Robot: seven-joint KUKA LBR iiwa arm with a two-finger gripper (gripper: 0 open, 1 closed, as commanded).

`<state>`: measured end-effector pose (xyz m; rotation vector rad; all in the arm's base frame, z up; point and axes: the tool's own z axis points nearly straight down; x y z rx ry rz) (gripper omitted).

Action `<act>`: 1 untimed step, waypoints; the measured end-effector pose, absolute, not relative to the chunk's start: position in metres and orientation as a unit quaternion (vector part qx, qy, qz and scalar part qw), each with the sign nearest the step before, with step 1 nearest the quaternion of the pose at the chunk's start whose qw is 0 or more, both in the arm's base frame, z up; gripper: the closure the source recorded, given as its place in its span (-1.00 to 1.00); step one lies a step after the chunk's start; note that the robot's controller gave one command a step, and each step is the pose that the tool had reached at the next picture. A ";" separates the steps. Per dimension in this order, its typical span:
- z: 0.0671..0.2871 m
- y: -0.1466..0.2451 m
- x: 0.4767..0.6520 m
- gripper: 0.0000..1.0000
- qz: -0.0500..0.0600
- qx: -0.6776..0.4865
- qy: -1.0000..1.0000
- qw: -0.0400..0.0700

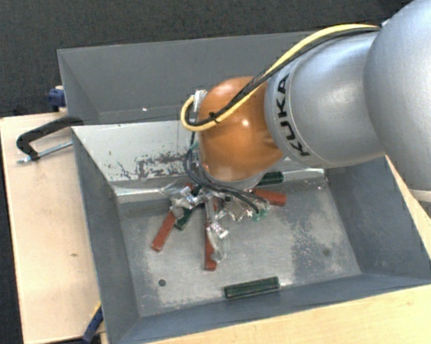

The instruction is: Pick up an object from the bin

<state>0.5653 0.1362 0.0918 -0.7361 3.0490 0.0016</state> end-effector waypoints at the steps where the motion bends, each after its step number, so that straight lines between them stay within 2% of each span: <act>1: 0.080 0.102 0.558 1.00 0.000 -0.334 0.943 0.007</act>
Offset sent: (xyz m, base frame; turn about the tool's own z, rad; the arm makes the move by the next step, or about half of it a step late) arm 0.0000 0.0000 0.0000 0.0000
